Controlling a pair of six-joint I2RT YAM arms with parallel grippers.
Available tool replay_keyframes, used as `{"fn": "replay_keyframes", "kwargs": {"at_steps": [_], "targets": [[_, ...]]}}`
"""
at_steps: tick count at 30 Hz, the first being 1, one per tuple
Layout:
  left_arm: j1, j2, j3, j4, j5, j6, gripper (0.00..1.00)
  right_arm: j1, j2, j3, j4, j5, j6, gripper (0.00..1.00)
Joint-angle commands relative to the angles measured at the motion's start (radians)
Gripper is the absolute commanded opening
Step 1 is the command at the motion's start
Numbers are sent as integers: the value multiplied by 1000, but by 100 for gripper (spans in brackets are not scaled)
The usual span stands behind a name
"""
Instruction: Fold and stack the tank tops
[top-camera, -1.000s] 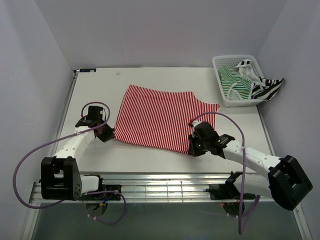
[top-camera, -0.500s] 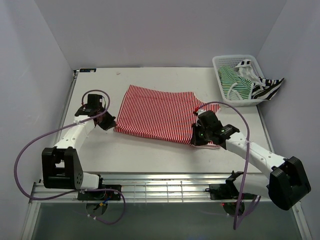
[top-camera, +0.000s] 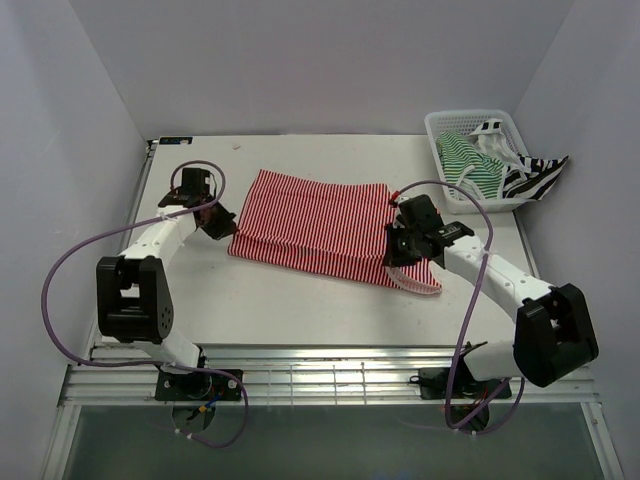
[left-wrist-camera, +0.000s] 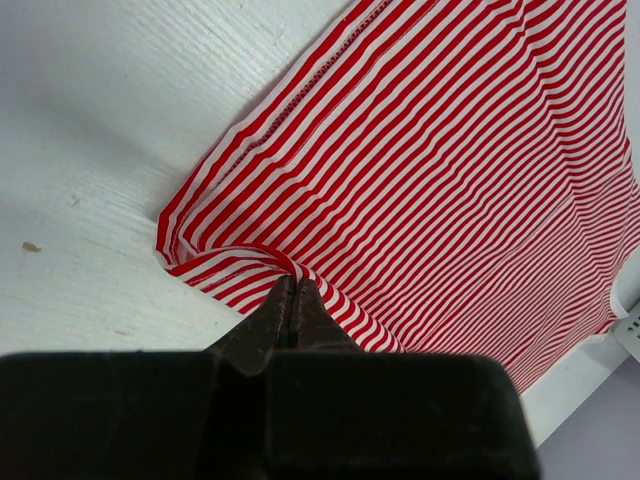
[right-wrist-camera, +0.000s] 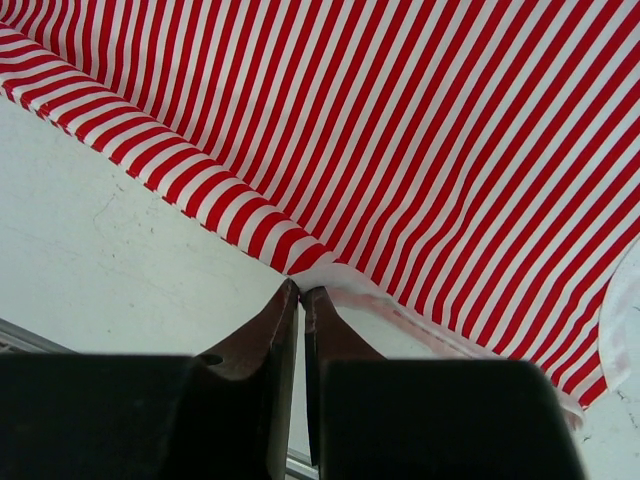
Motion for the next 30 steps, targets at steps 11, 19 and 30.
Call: {"fn": "replay_keyframes", "kwargs": {"at_steps": [11, 19, 30], "targets": [[-4, 129, 107, 39, -19, 6, 0, -55, 161, 133, -5, -29, -72, 8], [-5, 170, 132, 44, -34, -3, 0, -70, 222, 167, 7, -14, -76, 8], [-10, 224, 213, 55, -54, 17, 0, -92, 250, 210, 13, -12, -86, 8]]}}
